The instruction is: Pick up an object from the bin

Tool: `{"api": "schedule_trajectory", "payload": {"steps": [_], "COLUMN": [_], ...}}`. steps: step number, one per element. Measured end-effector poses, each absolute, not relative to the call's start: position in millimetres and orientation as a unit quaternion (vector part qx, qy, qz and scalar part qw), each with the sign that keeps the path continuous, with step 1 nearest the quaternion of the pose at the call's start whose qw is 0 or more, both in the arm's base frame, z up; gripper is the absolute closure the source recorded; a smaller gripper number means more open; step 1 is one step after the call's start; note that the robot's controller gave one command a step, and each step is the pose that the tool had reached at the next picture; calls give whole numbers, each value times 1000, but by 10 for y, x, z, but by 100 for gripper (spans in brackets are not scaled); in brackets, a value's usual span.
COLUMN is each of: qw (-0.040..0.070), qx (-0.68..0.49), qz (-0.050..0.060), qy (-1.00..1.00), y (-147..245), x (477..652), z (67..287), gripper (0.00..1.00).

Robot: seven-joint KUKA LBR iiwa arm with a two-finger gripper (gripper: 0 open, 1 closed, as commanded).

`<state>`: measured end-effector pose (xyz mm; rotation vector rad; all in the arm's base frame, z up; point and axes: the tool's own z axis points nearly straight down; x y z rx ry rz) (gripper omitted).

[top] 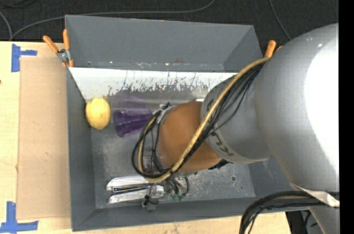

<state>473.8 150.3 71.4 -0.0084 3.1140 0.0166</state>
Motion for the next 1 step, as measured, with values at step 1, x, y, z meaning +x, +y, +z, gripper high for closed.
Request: {"api": "schedule_trajectory", "payload": {"steps": [1], "qw": [3], "qx": [-10], "qz": [1], "qy": [1000], "y": [1595], "x": [4767], "z": [748], "gripper": [100]}}
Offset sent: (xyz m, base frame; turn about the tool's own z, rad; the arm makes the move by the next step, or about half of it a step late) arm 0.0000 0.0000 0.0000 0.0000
